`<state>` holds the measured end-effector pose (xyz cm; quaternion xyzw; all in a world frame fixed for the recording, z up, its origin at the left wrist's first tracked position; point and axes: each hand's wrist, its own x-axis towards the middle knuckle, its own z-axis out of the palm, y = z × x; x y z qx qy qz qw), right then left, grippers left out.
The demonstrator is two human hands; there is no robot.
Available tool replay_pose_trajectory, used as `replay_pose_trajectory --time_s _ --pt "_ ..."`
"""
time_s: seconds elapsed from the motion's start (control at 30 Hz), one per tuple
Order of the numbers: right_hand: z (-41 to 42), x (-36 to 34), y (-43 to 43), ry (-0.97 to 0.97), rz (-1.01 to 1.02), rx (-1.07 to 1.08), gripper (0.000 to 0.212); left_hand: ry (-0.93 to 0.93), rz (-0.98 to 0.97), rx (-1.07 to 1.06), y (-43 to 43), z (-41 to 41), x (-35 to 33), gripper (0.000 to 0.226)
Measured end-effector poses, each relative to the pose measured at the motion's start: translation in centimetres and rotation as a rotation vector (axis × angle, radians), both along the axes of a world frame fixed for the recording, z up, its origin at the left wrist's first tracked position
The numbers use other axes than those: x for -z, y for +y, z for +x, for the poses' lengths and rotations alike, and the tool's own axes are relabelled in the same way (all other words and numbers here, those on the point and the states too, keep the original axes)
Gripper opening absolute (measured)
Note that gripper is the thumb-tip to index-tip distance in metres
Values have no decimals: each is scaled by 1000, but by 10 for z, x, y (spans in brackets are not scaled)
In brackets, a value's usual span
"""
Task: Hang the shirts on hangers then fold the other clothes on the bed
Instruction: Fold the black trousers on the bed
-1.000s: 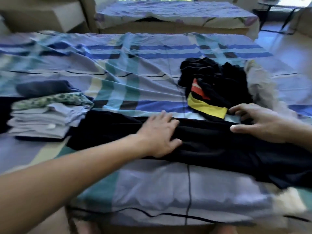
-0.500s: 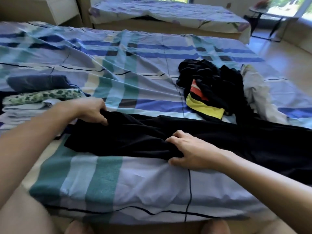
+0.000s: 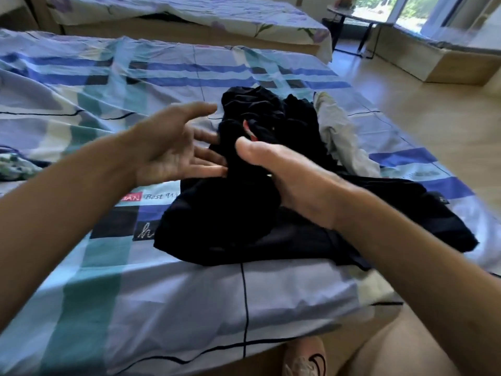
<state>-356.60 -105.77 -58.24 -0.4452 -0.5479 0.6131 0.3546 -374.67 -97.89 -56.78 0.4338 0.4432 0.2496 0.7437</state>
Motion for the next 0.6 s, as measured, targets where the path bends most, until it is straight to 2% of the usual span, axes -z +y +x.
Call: replay_pose_trajectory --time_s 0.13,0.23,0.3,0.37,0.4,0.5,0.6 --pt "56 5 4 -303 21 224 46 -193 -37 94 -12 53 3 62" --pt "88 11 2 -384 12 391 44 -198 37 215 -22 89 8 63" --pt "112 11 -2 -374 -21 460 38 -85 206 238 -29 108 13 44" --pt "137 8 -8 -372 -39 514 20 77 431 257 -34 123 21 32" --pt "151 7 -11 -376 -49 546 13 154 528 275 -36 129 26 35" --pt "200 7 -18 -358 -109 649 13 315 781 341 -39 139 45 48" --pt "251 14 -27 -321 -221 714 5 487 1001 415 -44 145 66 48"
